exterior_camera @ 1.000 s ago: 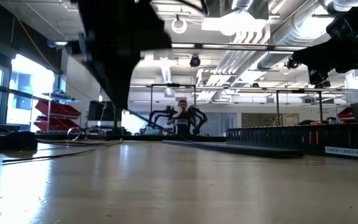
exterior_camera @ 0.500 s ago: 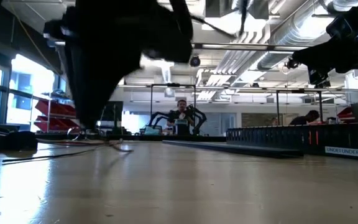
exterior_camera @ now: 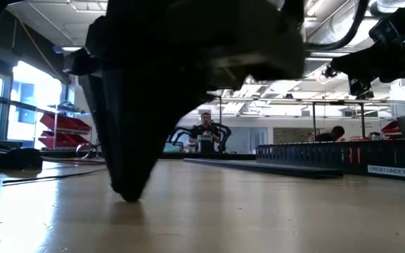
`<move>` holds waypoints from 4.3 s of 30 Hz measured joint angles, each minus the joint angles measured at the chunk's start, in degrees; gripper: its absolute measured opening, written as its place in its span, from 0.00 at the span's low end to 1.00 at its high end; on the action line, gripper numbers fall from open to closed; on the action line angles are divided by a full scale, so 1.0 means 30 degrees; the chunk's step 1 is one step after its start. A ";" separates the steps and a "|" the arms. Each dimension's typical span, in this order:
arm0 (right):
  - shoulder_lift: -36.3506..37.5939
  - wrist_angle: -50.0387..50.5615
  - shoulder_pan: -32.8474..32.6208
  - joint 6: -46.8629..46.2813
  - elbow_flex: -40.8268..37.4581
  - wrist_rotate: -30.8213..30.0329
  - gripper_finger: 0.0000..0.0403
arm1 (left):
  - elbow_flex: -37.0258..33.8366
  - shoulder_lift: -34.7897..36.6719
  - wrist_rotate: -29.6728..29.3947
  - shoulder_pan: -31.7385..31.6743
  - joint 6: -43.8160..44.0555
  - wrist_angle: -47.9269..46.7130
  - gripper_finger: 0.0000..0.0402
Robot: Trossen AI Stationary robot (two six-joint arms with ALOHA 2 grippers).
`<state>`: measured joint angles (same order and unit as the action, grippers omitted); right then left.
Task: Ziptie cables
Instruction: Wrap the black zip tie on the cables
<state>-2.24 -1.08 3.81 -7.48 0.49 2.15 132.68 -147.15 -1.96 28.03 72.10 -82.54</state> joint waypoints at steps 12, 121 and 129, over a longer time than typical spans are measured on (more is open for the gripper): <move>-0.0022 0.0000 0.0000 -0.0150 0.0000 0.0000 0.00 | 0.0613 0.0419 0.1130 0.0515 -0.0471 0.0995 0.39; -1.9527 -1.3581 -0.6971 -0.1653 0.3853 -0.2684 0.48 | -2.0755 1.1576 -1.8492 -0.0639 -2.0655 3.2932 0.00; -2.4465 -1.7359 -0.7955 -0.1905 0.5720 -0.4041 0.53 | -1.9886 1.0596 -1.8590 -0.0536 -2.0906 3.3056 0.00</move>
<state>-75.64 -53.16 -20.05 -13.19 17.65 -9.97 73.02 -115.37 -57.73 26.42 9.39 16.63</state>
